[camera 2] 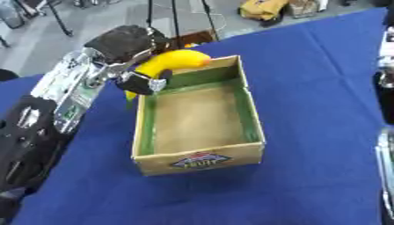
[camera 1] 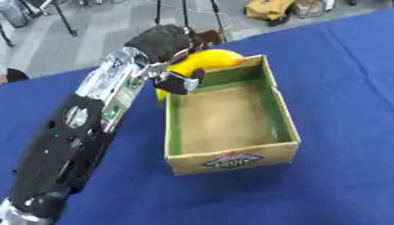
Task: Pick up objects on the table and place them in the box.
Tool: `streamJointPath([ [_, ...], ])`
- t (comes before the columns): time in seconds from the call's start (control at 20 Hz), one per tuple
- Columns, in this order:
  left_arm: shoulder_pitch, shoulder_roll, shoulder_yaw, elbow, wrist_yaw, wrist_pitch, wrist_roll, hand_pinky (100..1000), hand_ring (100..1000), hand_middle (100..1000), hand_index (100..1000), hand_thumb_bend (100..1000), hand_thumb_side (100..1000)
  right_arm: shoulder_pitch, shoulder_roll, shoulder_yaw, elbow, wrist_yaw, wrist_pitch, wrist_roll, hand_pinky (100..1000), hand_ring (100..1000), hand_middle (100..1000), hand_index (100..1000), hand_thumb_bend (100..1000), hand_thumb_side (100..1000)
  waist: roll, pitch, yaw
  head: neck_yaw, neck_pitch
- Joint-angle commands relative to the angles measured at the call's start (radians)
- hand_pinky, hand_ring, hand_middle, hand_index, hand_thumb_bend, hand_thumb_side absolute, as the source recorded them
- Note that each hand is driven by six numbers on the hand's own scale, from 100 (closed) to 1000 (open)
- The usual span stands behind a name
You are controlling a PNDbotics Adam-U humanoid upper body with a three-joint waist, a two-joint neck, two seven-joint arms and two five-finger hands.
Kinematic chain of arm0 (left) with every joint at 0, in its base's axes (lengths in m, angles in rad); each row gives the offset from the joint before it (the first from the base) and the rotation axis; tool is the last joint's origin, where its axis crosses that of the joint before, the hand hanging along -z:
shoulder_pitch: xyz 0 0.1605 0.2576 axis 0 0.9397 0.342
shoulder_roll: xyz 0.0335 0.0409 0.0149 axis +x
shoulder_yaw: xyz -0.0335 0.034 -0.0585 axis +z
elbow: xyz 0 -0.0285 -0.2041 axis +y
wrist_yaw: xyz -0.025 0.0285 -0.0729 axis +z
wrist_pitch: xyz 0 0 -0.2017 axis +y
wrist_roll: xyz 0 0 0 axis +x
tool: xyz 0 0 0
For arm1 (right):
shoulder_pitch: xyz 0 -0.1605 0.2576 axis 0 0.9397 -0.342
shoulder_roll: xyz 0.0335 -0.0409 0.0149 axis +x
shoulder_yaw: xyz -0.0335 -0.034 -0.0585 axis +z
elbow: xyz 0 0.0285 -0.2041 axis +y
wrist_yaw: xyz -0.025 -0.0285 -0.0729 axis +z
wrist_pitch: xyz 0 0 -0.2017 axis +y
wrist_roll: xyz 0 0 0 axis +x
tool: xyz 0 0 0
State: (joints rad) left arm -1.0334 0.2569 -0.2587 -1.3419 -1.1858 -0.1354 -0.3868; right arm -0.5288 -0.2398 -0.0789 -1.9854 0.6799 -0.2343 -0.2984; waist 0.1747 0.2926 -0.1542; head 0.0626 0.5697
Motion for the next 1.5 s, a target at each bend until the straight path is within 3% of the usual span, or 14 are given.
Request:
streamJointPath([
  [0.05, -0.025, -0.006, -0.003, -0.001, -0.003, 0.001, 0.056, 162, 366, 523, 626, 100, 285, -0.017, -0.001, 0.001, -0.015, -0.012, -0.001, -0.012, 747, 809, 516, 835, 100, 999, -0.007, -0.015, -0.002, 0.006, -0.009],
  [0.5, -0.015, -0.043, -0.028, 0.039, 0.024, -0.024, 0.139, 145, 364, 522, 625, 100, 281, -0.028, 0.002, 0.004, -0.015, -0.013, -0.005, -0.022, 746, 808, 516, 834, 100, 996, 0.001, -0.008, -0.022, 0.013, -0.017],
  [1.5, 0.026, -0.079, -0.048, 0.115, -0.003, -0.066, 0.151, 199, 388, 540, 597, 100, 330, -0.035, -0.001, 0.003, -0.015, -0.013, -0.003, -0.029, 747, 808, 514, 834, 100, 1000, 0.001, 0.003, -0.028, 0.01, -0.028],
])
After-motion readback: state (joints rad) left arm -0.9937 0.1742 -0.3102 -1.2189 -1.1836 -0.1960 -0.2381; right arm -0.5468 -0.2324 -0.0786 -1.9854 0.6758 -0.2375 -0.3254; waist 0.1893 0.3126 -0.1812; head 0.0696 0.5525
